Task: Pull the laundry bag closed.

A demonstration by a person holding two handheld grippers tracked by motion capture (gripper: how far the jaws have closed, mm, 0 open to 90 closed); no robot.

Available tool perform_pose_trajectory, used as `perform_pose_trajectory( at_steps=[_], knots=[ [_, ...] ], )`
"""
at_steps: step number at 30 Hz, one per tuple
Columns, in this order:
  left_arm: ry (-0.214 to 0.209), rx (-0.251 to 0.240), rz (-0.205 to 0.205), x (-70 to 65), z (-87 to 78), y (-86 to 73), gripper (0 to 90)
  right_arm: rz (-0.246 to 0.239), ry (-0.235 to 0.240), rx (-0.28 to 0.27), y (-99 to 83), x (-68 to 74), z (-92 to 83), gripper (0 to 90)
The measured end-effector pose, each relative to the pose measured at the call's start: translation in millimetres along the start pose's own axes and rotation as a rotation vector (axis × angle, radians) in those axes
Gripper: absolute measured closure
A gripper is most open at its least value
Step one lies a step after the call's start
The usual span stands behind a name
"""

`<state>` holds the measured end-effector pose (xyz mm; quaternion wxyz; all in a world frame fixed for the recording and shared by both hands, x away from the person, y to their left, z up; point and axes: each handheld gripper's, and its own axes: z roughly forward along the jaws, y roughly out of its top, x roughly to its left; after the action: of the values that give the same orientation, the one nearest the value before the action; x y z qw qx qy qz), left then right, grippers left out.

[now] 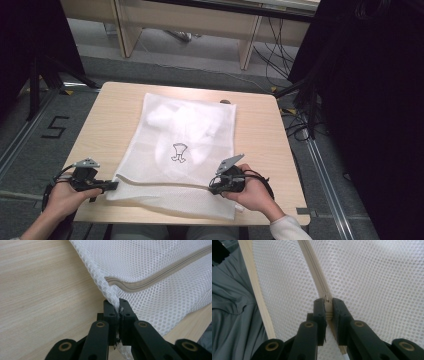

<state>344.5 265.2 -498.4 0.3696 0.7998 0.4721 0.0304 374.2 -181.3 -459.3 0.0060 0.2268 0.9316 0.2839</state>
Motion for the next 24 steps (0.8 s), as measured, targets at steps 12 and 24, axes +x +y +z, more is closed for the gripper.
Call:
perform_pose_trajectory(
  at_steps=[12, 24],
  knots=[
    [0.008, -0.009, 0.0, -0.3, 0.0, -0.3, 85.8, 0.006, -0.002, -0.001, -6.9, -3.4, -3.4, 82.8],
    [0.005, 0.004, 0.001, 0.2, -0.5, 0.3, 85.8, 0.012, -0.005, 0.003, -9.9, -4.1, -5.3, 82.8]
  ],
)
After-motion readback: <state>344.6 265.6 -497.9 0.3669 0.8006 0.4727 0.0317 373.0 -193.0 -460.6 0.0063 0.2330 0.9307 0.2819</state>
